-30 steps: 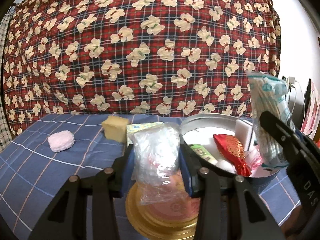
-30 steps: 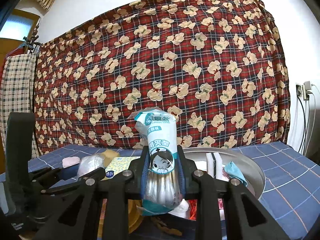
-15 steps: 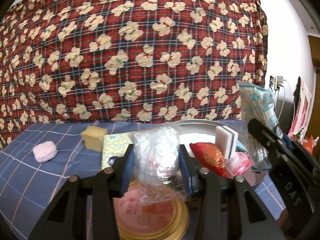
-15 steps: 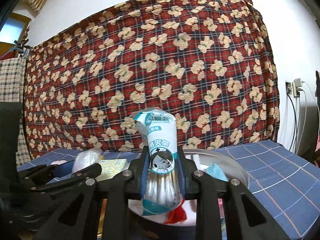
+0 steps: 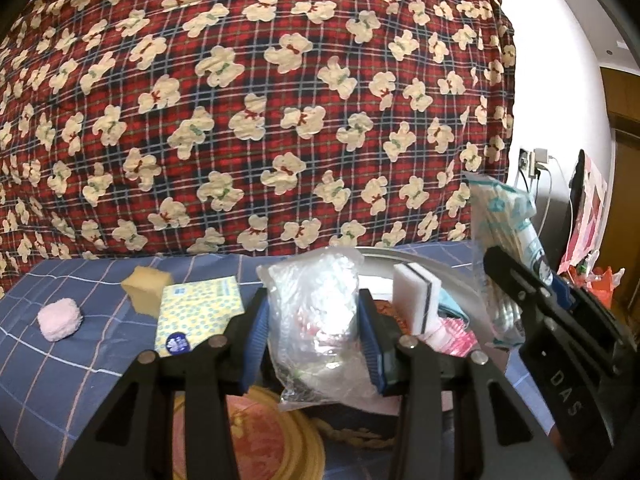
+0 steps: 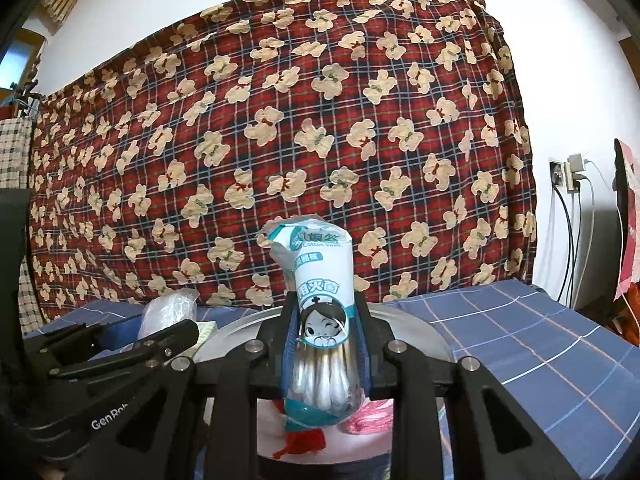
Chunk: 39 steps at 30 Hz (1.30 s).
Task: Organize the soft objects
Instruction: 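Carry the plastic bag and swab tube with both grippers over the silver basin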
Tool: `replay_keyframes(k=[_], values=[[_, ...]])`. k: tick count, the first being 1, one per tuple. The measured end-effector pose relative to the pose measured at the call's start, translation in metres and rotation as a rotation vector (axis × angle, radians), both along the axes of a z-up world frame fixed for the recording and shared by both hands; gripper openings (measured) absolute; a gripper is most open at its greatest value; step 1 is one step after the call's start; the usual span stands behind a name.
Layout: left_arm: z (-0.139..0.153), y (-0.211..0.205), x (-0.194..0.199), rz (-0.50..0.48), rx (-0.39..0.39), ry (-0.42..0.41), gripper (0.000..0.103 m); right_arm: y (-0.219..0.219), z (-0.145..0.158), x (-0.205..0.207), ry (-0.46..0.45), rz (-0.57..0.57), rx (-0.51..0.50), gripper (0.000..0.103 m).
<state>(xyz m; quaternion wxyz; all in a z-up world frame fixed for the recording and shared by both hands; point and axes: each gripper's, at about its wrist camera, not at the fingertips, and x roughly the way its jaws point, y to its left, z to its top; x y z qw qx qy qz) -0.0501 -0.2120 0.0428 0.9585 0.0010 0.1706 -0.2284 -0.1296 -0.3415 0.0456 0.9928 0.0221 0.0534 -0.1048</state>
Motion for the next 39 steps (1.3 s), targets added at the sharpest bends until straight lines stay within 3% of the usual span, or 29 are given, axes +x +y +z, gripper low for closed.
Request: replay_keyframes(k=[13, 24, 29, 36, 39], values=[[0.003, -0.03, 0.017, -0.045, -0.014, 0.044, 0.042, -0.026, 0.011, 0.005, -0.002, -0.057, -0.049, 0.027], [0.008, -0.059, 0.046, -0.012, 0.009, 0.075, 0.042, -0.062, 0.026, 0.035, 0.009, -0.086, -0.024, 0.027], [0.002, -0.068, 0.053, -0.001, 0.034, 0.103, 0.042, -0.079, 0.021, 0.061, 0.084, -0.085, 0.064, 0.027], [-0.009, -0.07, 0.065, 0.028, 0.064, 0.149, 0.042, -0.082, -0.002, 0.062, 0.224, -0.037, 0.138, 0.027], [-0.009, -0.071, 0.069, 0.038, 0.069, 0.164, 0.042, -0.075, -0.001, 0.064, 0.249, -0.022, 0.127, 0.027]])
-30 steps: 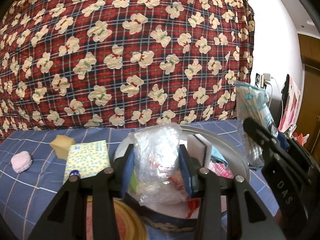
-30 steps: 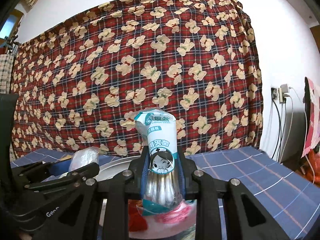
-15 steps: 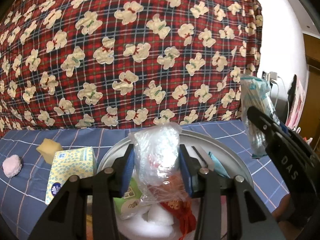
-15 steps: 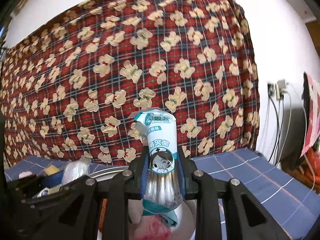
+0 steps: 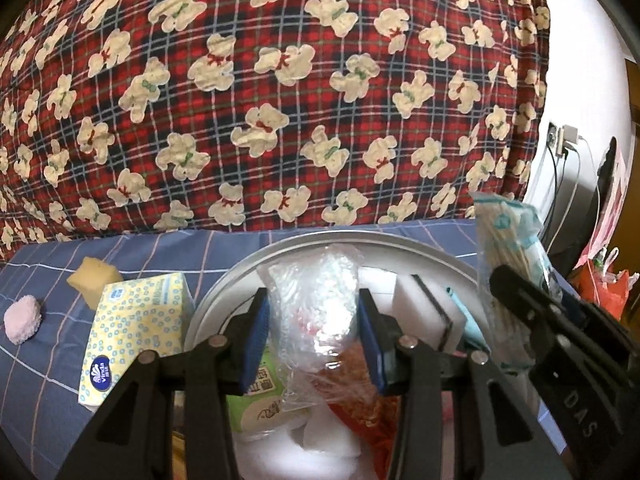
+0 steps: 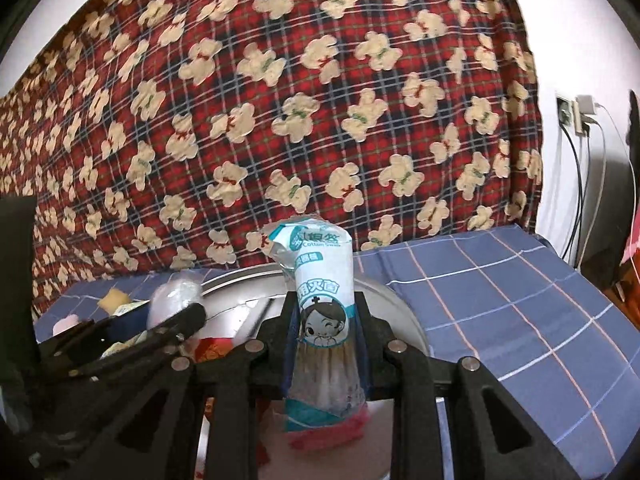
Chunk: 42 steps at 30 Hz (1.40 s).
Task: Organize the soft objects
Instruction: 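Carry the plastic bag and swab tube with both grippers over the silver basin, then lower the bag and swab tube into the basin and open both grippers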
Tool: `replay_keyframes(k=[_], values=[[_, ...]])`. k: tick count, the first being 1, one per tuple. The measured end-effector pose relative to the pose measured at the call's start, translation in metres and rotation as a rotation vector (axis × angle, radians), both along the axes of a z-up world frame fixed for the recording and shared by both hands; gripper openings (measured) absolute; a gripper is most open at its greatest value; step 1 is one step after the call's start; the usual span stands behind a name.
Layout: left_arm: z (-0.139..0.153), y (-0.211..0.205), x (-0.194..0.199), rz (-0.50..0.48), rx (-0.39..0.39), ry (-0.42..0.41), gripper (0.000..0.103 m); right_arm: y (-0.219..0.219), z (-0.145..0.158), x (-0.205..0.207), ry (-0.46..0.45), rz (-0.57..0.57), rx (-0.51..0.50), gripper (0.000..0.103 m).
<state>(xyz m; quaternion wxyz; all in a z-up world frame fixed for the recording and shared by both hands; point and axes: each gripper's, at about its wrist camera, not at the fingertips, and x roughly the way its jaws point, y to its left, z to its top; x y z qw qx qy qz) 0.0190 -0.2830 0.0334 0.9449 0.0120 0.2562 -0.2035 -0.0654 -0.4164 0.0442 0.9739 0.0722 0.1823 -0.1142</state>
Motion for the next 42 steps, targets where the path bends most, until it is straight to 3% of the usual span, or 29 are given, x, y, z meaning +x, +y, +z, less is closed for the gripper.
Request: replay_keyframes(k=[6, 14, 25, 26, 28, 29, 30, 31, 37, 42], values=[[-0.001, -0.007, 0.007, 0.005, 0.038, 0.027, 0.042, 0.001, 0.009, 0.022, 0.018, -0.015, 0.0, 0.028], [-0.014, -0.011, 0.018, 0.007, 0.083, 0.085, 0.042, -0.008, -0.009, 0.063, 0.169, 0.013, 0.186, 0.028], [-0.014, -0.013, 0.017, 0.003, 0.109, 0.081, 0.043, -0.011, -0.01, 0.063, 0.137, 0.063, 0.216, 0.03], [-0.014, -0.013, 0.017, 0.001, 0.109, 0.087, 0.046, -0.011, -0.009, 0.063, 0.13, 0.07, 0.218, 0.037], [-0.01, -0.011, 0.014, -0.002, 0.086, 0.087, 0.066, -0.013, -0.009, 0.06, 0.106, 0.093, 0.237, 0.062], [-0.008, -0.009, 0.012, 0.006, 0.078, 0.077, 0.082, -0.014, -0.009, 0.058, 0.096, 0.099, 0.245, 0.076], [-0.006, -0.007, 0.009, 0.01, 0.065, 0.057, 0.099, -0.016, -0.009, 0.055, 0.081, 0.104, 0.257, 0.078], [-0.003, -0.006, 0.005, 0.01, 0.053, 0.034, 0.103, -0.017, -0.007, 0.051, 0.054, 0.107, 0.271, 0.078], [0.002, -0.006, -0.007, -0.005, 0.053, -0.023, 0.103, -0.022, 0.008, 0.011, -0.169, 0.017, 0.238, 0.083], [-0.005, -0.003, -0.01, -0.009, 0.038, -0.01, 0.103, -0.025, 0.008, -0.004, -0.229, -0.079, 0.221, 0.083]])
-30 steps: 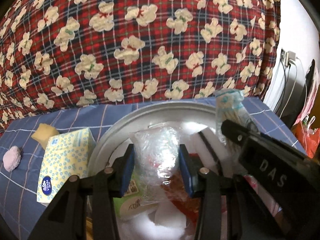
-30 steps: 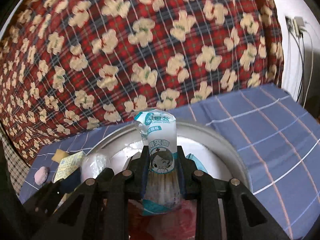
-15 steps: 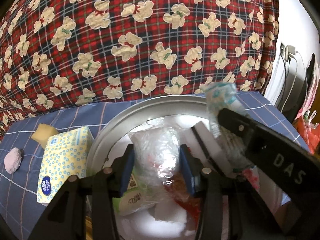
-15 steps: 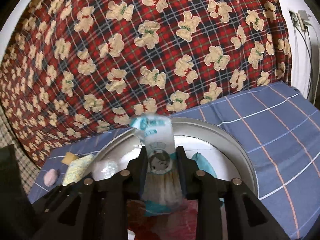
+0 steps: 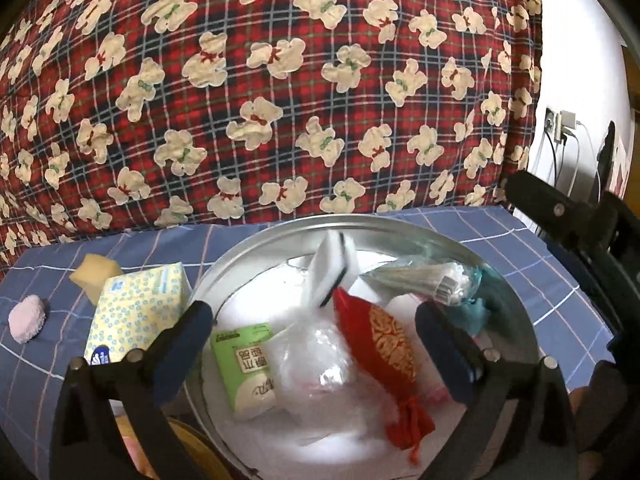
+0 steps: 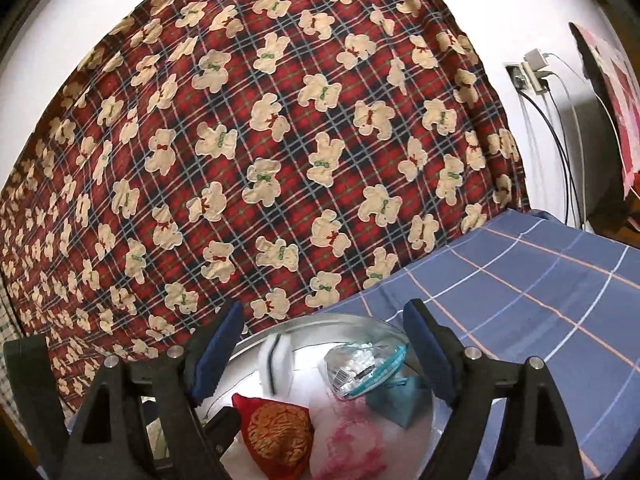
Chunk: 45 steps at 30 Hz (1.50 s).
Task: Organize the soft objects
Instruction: 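Lower the bag and swab tube into the basin and open both grippers, then withdraw both open grippers from the basin toward the pink puff and yellow sponge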
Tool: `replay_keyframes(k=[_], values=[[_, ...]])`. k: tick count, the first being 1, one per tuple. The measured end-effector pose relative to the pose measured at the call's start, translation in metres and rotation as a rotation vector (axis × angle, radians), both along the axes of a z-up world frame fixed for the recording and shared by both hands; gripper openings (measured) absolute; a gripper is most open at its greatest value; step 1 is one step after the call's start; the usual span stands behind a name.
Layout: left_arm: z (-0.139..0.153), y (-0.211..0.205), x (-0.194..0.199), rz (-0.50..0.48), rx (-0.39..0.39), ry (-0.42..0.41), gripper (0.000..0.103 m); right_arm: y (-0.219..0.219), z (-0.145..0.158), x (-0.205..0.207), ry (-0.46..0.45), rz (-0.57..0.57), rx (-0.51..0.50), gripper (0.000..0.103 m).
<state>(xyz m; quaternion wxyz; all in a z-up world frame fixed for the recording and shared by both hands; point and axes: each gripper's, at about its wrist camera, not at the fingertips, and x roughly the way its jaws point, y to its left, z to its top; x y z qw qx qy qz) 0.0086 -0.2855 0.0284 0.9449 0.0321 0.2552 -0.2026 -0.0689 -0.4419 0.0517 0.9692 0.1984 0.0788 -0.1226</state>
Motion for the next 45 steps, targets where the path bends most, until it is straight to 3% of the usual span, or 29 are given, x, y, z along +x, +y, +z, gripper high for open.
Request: replay_keyframes(k=[5, 9, 13, 18, 25, 31, 36, 45], values=[[0.002, 0.001, -0.009, -0.002, 0.015, -0.049, 0.103, 0.003, -0.001, -0.008, -0.008, -0.046, -0.032, 0.084], [0.0, 0.006, -0.013, 0.006, 0.005, -0.055, 0.103, 0.01, -0.001, -0.018, -0.008, -0.113, -0.093, 0.091], [-0.002, 0.011, -0.018, 0.006, 0.005, -0.075, 0.103, 0.014, -0.002, -0.037, -0.079, -0.169, -0.121, 0.093], [-0.002, 0.021, -0.029, 0.019, 0.002, -0.125, 0.103, 0.027, -0.001, -0.044, -0.1, -0.248, -0.253, 0.093], [-0.004, 0.026, -0.041, 0.033, 0.013, -0.183, 0.103, 0.046, -0.004, -0.053, -0.153, -0.261, -0.379, 0.094], [-0.008, 0.027, -0.05, 0.037, 0.034, -0.228, 0.103, 0.048, -0.006, -0.057, -0.127, -0.249, -0.347, 0.094], [-0.011, 0.027, -0.054, 0.044, 0.052, -0.239, 0.103, 0.046, -0.008, -0.074, -0.179, -0.294, -0.305, 0.094], [-0.009, 0.039, -0.064, 0.032, 0.034, -0.256, 0.103, 0.055, -0.008, -0.072, -0.153, -0.234, -0.312, 0.094]])
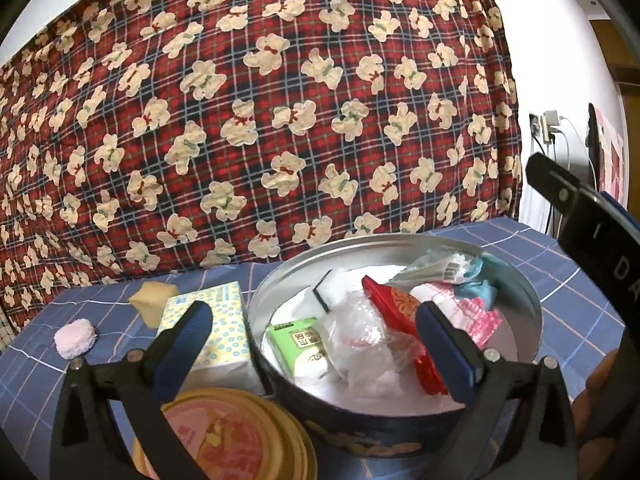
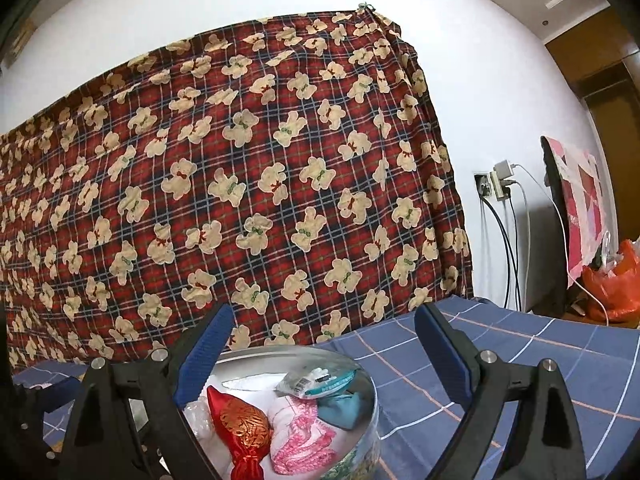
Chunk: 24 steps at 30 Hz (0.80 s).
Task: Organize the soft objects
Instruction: 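Withdraw both open grippers from the basin toward the pink puff and yellow sponge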
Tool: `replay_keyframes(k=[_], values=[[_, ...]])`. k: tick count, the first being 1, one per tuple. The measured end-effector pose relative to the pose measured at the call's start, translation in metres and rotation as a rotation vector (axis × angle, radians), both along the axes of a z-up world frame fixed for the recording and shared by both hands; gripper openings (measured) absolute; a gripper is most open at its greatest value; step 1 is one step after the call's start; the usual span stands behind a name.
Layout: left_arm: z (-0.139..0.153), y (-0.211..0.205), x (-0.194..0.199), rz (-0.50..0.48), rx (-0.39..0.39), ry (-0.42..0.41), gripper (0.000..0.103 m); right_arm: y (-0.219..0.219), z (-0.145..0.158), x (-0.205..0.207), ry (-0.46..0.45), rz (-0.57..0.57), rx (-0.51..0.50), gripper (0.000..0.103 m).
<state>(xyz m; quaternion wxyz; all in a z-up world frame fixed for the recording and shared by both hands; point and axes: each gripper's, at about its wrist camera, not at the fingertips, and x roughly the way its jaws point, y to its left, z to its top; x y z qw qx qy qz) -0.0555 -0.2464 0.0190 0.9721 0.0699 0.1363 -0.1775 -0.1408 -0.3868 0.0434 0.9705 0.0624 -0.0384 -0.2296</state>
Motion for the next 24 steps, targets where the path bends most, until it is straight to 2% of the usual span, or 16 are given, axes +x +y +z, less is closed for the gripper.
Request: replay_keyframes(k=[13, 24], values=[[-0.002, 0.025, -0.003, 0.021, -0.017, 0.022, 0.103, 0.005, -0.002, -0.004, -0.009, 0.034, 0.01, 0.094], [-0.003, 0.052, -0.002, 0.048, -0.013, 0.033, 0.103, 0.035, -0.003, -0.007, 0.001, 0.078, 0.01, 0.094]])
